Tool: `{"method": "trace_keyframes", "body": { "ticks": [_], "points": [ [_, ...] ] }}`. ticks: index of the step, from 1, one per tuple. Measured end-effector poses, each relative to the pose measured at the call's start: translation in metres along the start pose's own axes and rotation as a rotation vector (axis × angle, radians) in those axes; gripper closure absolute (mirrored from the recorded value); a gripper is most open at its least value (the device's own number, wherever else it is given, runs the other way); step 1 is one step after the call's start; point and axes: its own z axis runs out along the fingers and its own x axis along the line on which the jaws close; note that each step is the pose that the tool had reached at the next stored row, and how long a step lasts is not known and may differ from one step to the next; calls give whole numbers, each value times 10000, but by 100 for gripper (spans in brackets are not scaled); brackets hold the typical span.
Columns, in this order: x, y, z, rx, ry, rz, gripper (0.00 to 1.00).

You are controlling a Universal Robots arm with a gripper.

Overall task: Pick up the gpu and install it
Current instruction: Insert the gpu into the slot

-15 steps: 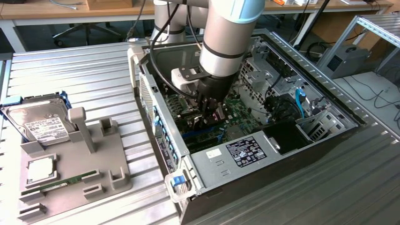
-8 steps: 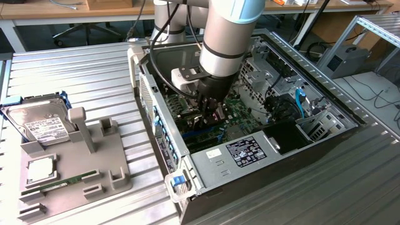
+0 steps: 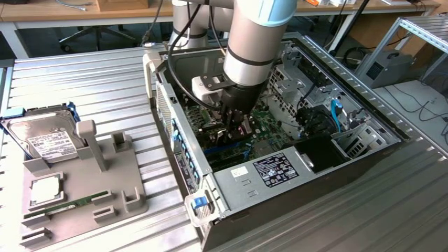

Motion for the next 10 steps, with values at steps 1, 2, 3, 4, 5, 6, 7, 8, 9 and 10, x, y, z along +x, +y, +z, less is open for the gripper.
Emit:
{"method": "trace_keyframes", "body": {
  "ticks": [1, 2, 3, 4, 5, 6, 7, 8, 9, 10],
  "points": [
    [0, 0, 5, 2, -4, 0, 73],
    [0, 0, 11, 1, -3, 0, 73],
    [0, 0, 18, 0, -1, 0, 73],
    [1, 0, 26, -3, 4, 1, 73],
    [1, 0, 32, -3, 4, 3, 73],
    [2, 1, 34, -3, 4, 11, 73],
    [1, 0, 35, -2, 2, 16, 73],
    [1, 0, 36, 0, -1, 19, 73],
    [1, 0, 35, 0, 0, 22, 73],
    [1, 0, 29, 2, -4, 26, 73]
  ]
}}
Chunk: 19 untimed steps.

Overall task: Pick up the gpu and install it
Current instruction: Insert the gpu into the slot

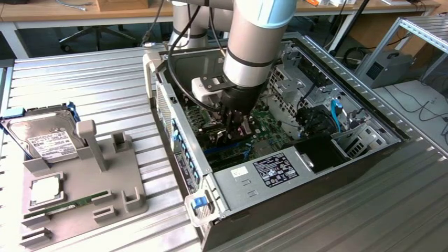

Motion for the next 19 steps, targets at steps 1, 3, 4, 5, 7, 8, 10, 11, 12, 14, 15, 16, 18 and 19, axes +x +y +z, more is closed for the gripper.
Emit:
{"method": "trace_keyframes", "body": {
  "ticks": [1, 3, 4, 5, 7, 8, 10, 11, 12, 14, 15, 16, 18, 19],
  "points": [
    [0, 0, -10, 2, -2, 2, 73],
    [0, 0, -32, 4, 4, 6, 73],
    [-1, 0, -34, 8, 1, 7, 73],
    [-1, 0, -34, 12, 0, 11, 73],
    [-1, 0, -35, 14, 2, 45, 73],
    [0, 1, -34, 14, 5, 97, 73],
    [0, 1, -31, 18, 7, 251, 73],
    [0, 1, -30, 20, 5, 280, 73],
    [0, 1, -29, 21, -4, 281, 73],
    [0, 6, -23, 21, -27, 281, 73],
    [0, 11, -23, 19, -41, 282, 73],
    [1, 13, -23, 19, -63, 281, 73],
    [0, 13, -22, 19, -85, 281, 73],
    [0, 13, -21, 20, -87, 280, 73]
  ]
}}
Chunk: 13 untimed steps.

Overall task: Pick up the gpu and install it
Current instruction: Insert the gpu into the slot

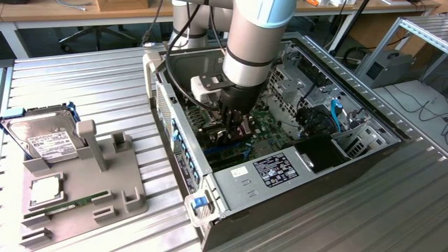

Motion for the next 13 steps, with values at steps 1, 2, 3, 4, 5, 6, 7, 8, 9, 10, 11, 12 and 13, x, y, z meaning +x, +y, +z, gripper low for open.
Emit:
{"method": "trace_keyframes", "body": {
  "ticks": [1, 2, 3, 4, 5, 6, 7, 8, 9, 10, 11, 12, 13],
  "points": [
    [0, 0, 0, 0, 0, 0, 73],
    [1, 0, 2, 0, 1, 0, 73],
    [1, 0, 10, 0, 0, -1, 73],
    [1, 0, 15, -1, 1, -2, 73],
    [2, 2, 21, -1, 1, -1, 73],
    [2, 2, 26, -1, 1, -1, 73],
    [2, 3, 28, -2, 3, 0, 73],
    [2, 3, 29, -1, 3, -1, 73],
    [2, 3, 29, -2, 3, -1, 73],
    [2, 2, 30, -1, 3, -1, 73],
    [2, 2, 31, -1, 1, -1, 73],
    [2, 2, 32, -1, 2, -1, 73],
    [2, 2, 37, 1, -1, 0, 73]
  ]
}}
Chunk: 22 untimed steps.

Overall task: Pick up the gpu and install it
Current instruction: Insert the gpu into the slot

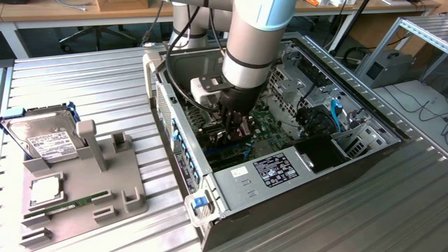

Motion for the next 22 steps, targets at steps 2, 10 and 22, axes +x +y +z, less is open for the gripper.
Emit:
{"method": "trace_keyframes", "body": {
  "ticks": [2, 10, 22],
  "points": [
    [0, 0, 3, -2, 3, 0, 73],
    [0, 0, 6, -1, 2, 0, 73],
    [1, 8, 23, -1, 4, 0, 73]
  ]
}}
